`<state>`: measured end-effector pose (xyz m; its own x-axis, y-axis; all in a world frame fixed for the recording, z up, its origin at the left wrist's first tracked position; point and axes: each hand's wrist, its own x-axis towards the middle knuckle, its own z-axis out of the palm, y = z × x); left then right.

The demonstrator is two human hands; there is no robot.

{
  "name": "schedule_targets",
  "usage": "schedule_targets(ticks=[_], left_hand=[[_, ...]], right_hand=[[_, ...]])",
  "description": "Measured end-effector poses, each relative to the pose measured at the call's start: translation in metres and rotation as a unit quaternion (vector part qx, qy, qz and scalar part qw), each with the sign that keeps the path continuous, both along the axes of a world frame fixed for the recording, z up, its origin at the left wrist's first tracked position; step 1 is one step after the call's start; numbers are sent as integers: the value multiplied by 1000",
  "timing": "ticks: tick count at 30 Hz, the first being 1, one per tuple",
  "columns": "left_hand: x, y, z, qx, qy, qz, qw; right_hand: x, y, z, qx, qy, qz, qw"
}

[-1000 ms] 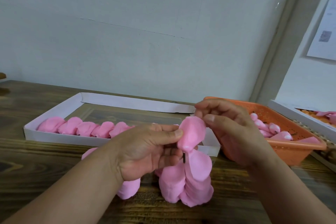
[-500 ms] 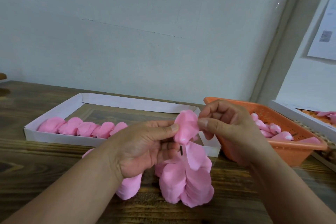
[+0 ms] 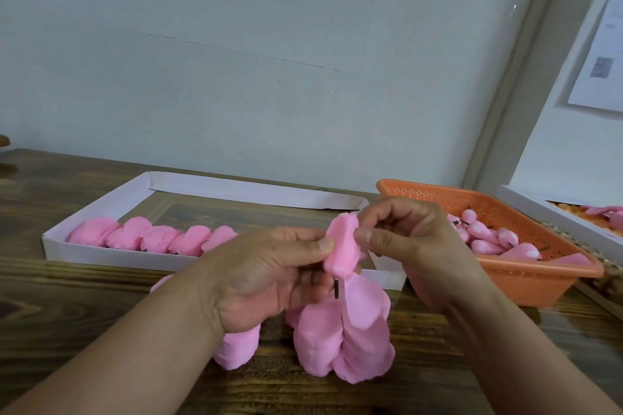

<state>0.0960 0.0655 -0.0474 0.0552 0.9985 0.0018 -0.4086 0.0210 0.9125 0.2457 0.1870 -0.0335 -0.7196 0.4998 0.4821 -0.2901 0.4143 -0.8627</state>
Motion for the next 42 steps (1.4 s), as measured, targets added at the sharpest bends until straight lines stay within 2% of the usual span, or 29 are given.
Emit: schedule_targets(ticks=[3, 8, 15, 18, 22, 26, 28, 34, 42], left_hand=[[0, -1, 0, -2, 15, -22, 1000], [0, -3, 0, -16, 35, -45, 998], [5, -2, 0, -29, 10, -37, 999], [7, 0, 0, -38, -2, -28, 999], [16, 3, 0, -40, 33, 67, 996], [23, 8, -6, -12, 164, 212, 963], [23, 10, -7, 12, 185, 241, 953], [22, 6, -4, 8, 68, 132, 989], [24, 5, -3, -16, 27, 133, 991]], right_hand=[[2, 3, 1, 23, 0, 40, 999], [9, 4, 3, 72, -60, 152, 984], [4, 1, 1, 0, -7, 87, 996], [3, 0, 0, -1, 0, 52, 999], [1, -1, 1, 19, 5, -3, 1000], [-1, 1, -1, 35, 3, -52, 998], [-1, 2, -1, 46, 0, -60, 997], [1, 2, 2, 54, 5, -59, 997], [3, -3, 4, 65, -20, -44, 997]])
